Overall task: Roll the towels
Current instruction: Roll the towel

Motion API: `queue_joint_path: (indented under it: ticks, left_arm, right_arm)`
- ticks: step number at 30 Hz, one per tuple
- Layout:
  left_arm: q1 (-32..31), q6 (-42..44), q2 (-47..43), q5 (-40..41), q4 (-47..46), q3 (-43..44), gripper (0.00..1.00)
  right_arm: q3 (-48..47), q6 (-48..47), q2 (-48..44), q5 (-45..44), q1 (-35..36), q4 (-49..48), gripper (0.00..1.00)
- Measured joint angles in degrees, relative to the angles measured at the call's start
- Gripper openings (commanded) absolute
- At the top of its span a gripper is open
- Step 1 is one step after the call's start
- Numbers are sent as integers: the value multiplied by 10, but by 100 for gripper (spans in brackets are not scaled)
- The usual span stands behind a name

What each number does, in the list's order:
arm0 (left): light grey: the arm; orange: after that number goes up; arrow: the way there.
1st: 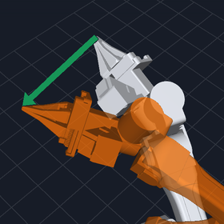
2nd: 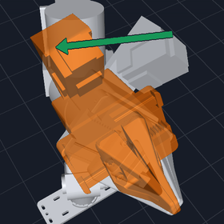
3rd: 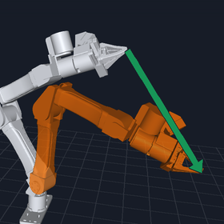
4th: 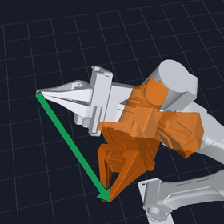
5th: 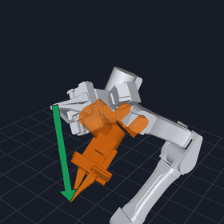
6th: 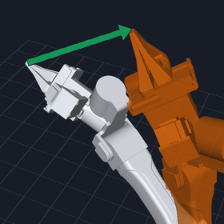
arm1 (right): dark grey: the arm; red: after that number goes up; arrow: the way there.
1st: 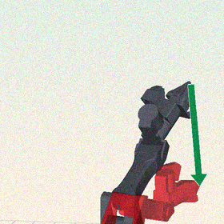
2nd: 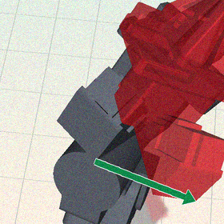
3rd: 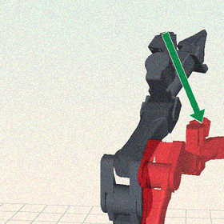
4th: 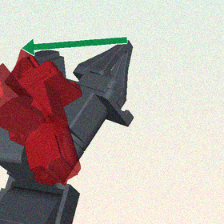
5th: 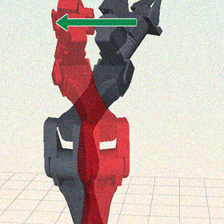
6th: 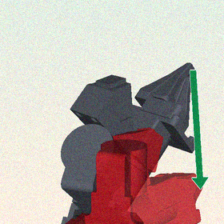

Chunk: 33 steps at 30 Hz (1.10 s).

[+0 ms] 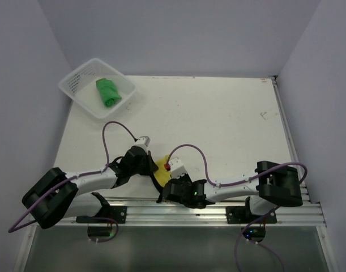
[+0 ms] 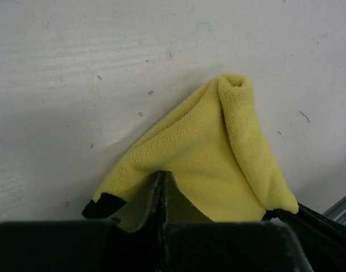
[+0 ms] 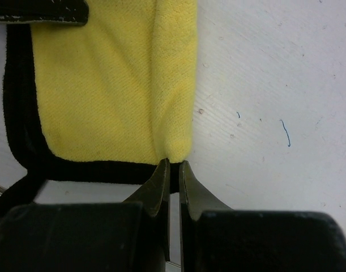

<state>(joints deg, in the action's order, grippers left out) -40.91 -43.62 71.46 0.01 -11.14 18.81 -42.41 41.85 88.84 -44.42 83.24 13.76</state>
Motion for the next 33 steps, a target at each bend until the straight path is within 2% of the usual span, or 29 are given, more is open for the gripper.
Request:
queue_joint_path:
  ticks: [7,19,33]
  left_arm:
    - [0,11,1,18,10,8,0]
    - [0,22,2,29,4,9,0]
    - [4,28,0,14,-70,-28,1]
  right_arm:
    - [-31,-3,29,-21,12,26,0]
    - [-137,-3,133,-91,62,127,0]
    - [-214,-46,206,-106,71,189,0]
